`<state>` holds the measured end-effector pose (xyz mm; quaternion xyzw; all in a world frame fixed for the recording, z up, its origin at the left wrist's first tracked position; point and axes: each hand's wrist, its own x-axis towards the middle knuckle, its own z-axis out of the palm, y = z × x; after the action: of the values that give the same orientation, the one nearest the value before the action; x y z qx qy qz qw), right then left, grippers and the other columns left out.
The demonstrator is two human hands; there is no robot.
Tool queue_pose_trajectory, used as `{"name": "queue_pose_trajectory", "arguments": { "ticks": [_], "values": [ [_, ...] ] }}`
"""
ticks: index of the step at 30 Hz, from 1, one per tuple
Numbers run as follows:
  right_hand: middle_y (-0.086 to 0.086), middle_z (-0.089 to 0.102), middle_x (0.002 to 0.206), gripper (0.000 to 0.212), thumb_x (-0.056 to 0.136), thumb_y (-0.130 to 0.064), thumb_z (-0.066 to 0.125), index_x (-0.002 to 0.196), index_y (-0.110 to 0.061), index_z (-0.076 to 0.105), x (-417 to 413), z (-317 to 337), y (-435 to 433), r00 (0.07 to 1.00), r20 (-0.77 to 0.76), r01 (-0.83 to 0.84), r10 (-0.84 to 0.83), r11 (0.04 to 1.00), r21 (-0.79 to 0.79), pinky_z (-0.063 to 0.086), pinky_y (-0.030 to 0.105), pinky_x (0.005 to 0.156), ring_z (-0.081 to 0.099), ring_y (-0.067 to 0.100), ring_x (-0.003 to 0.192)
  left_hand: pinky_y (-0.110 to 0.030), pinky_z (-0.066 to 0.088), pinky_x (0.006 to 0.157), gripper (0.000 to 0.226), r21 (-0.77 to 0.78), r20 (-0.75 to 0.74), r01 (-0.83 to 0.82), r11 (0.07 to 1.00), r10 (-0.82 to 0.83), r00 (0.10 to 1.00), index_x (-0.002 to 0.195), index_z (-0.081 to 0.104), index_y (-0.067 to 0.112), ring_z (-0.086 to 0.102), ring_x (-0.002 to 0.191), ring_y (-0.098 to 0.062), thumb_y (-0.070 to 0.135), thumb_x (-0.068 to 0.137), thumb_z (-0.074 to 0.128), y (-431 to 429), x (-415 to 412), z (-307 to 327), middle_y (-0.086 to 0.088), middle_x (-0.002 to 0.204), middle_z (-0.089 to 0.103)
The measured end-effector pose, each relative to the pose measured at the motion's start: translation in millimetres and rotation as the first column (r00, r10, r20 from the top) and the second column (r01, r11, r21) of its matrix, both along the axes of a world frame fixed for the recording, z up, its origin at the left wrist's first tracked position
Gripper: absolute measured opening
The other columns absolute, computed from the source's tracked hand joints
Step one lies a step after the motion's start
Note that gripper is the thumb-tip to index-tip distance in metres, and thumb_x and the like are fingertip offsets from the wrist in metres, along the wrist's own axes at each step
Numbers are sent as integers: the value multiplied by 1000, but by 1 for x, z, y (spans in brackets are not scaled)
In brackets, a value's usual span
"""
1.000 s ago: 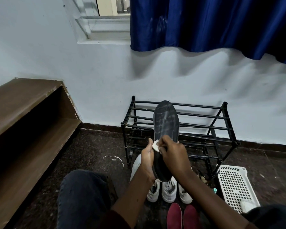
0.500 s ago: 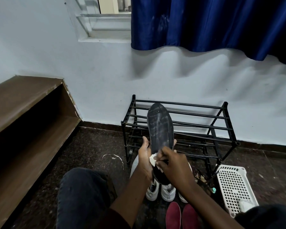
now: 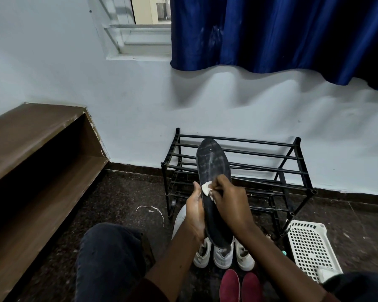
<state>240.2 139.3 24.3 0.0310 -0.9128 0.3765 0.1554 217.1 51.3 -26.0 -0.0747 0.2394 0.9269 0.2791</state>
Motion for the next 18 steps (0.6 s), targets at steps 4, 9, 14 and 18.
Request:
{"name": "queue_pose_trajectory", "arguments": {
  "ticks": [4,9,14,18],
  "values": [
    [4,69,72,17,76,-3,68,82,-13,55,30,-9,-6,999,-37,-16,18,998,58,50,31,56,66,22,66,-43,51,91,83,-43,13,8,999,-7,1000,131,53,3,62,108,-34,69,89,26,-5,-6,-2,-21,124,59],
    [2,63,63,26,79,-4,67,79,-22,48,52,-21,-7,999,-38,-25,26,999,21,36,21,50,59,17,56,-39,52,83,86,-63,24,41,997,-40,999,127,56,3,61,102,-32,72,85,27,-7,-1,-4,-23,122,59],
    [8,64,70,5,85,-8,61,87,-10,56,30,-13,-8,997,-58,43,-40,998,51,43,30,54,61,24,61,-42,41,103,82,-121,34,39,992,-35,999,129,54,2,51,121,-35,68,90,26,1,4,-3,-25,136,48],
    [7,67,80,11,85,-3,59,92,-11,58,13,-4,-5,997,-43,55,-56,998,-30,49,36,65,63,26,75,-38,53,89,73,-71,35,4,997,-2,999,109,69,2,63,106,-31,60,95,26,3,7,-8,-21,113,64]
  ]
}}
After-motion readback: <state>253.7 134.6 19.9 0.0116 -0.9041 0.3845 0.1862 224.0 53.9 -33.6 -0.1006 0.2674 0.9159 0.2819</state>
